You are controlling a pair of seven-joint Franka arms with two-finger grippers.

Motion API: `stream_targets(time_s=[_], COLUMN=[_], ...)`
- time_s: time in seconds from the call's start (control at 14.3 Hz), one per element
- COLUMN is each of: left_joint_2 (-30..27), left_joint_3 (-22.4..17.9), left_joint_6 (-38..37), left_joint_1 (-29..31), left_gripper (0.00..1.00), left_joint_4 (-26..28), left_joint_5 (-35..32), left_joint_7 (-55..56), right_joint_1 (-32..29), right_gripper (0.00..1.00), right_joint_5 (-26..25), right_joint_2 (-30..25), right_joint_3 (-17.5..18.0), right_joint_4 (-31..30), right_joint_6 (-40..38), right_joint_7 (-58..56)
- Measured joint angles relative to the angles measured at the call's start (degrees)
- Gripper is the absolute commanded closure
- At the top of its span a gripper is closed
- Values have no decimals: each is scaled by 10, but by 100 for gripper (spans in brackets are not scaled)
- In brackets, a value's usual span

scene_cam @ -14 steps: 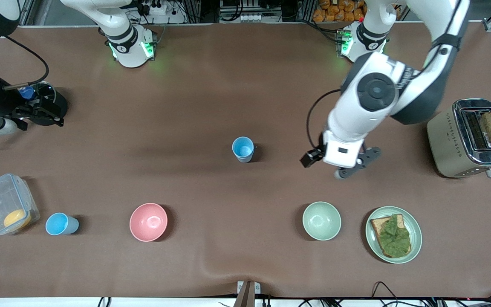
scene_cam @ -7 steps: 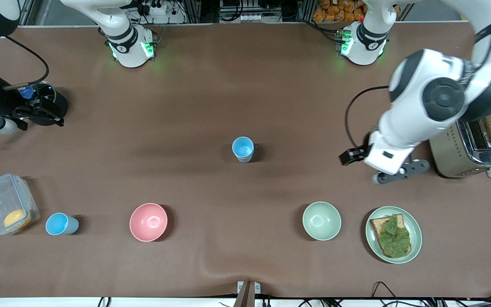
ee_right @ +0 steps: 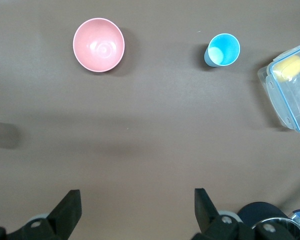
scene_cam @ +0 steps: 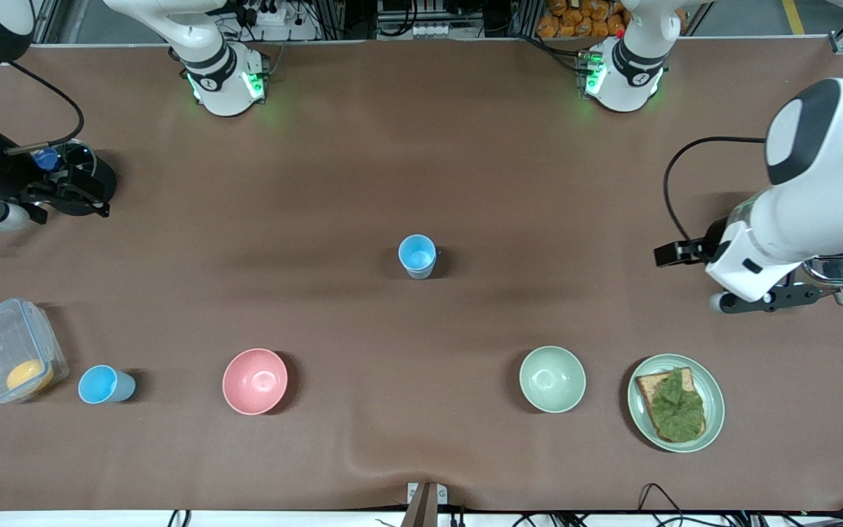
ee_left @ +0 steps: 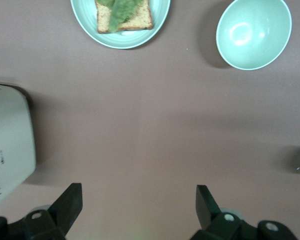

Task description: Stack blue cups with both arms

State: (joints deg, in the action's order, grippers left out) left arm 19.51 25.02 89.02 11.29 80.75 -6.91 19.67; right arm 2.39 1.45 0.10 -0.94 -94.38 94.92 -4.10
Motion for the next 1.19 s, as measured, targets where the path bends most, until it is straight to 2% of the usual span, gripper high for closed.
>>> stream_targets(time_s=[0.28, 0.42, 0.63, 0.91, 1.19], left_joint_2=[-3, -13, -47, -116, -163], left_joint_3=[-3, -28, -89, -141, -175], left_joint_6=[-14, -15, -17, -32, -32], left_joint_1=[22, 13, -46, -126, -141], left_gripper=[0, 0, 0, 0, 0], left_joint_4=[-25, -28, -28, 5, 43], left_joint_5=[-1, -1, -1, 10, 59], left_joint_7=[-2, -2, -3, -3, -5], right_joint_1=[0, 0, 0, 0, 0], right_gripper=[0, 0, 0, 0, 0], right_joint_5=[0, 0, 0, 0, 0], right_joint_2=[0, 0, 0, 0, 0], right_joint_3=[0, 0, 1, 3, 4], right_joint_4=[0, 0, 0, 1, 1], right_joint_6=[0, 0, 1, 1, 1], right_joint_7=[0, 0, 0, 0, 0])
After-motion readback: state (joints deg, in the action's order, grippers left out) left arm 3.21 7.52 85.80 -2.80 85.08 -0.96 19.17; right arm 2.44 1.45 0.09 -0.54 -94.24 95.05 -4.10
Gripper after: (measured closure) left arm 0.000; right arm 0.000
